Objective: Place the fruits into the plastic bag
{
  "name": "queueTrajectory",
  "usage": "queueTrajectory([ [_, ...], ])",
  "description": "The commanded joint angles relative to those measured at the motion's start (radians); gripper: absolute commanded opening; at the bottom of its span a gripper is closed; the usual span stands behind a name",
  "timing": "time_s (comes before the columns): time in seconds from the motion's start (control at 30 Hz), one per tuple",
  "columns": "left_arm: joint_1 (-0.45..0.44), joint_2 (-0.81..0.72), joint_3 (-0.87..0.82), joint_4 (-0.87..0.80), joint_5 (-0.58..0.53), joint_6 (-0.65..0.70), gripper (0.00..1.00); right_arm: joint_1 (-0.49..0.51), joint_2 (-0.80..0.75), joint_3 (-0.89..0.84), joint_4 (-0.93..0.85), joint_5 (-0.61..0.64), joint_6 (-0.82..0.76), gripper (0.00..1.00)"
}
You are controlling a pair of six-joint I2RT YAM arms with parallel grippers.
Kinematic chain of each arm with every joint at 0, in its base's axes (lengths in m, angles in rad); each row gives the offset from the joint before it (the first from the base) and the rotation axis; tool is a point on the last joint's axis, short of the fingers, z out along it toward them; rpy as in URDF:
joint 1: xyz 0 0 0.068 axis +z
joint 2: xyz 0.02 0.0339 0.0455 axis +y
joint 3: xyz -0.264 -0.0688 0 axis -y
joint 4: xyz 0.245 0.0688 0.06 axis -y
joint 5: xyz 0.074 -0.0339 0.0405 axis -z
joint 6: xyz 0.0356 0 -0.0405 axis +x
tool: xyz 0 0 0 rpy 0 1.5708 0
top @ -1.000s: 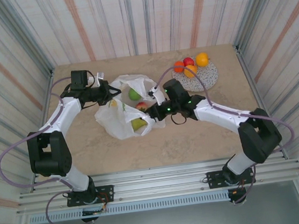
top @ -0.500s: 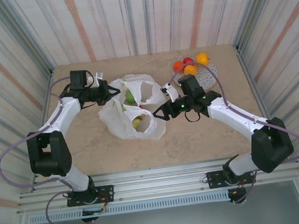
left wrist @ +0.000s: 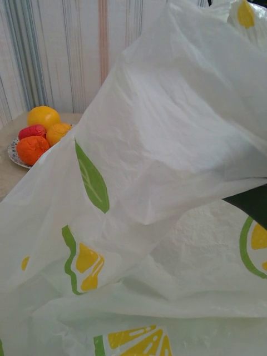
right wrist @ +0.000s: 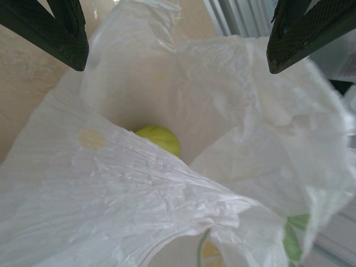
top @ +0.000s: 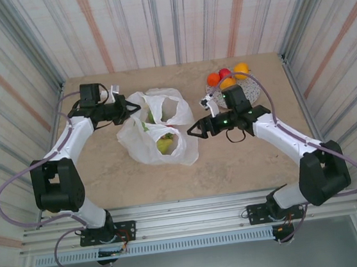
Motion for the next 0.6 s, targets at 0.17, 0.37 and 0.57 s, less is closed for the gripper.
queueTrajectory([
  [0.17, 0.003, -0.036, -0.014, 0.007, 0.014, -0.005, 0.00, -0.133, -0.085, -0.049, 0.225, -0.058, 0.187, 0.88],
  [0.37, 0.003, -0.039, -0.013, 0.010, 0.017, -0.008, 0.00, -0.186, 0.039, 0.081, 0.094, 0.631, 0.255, 0.91],
  [0.57, 0.001, -0.040, -0.016, 0.011, 0.018, -0.010, 0.00, -0.208, 0.301, 0.255, 0.122, 0.936, 0.182, 0.91],
])
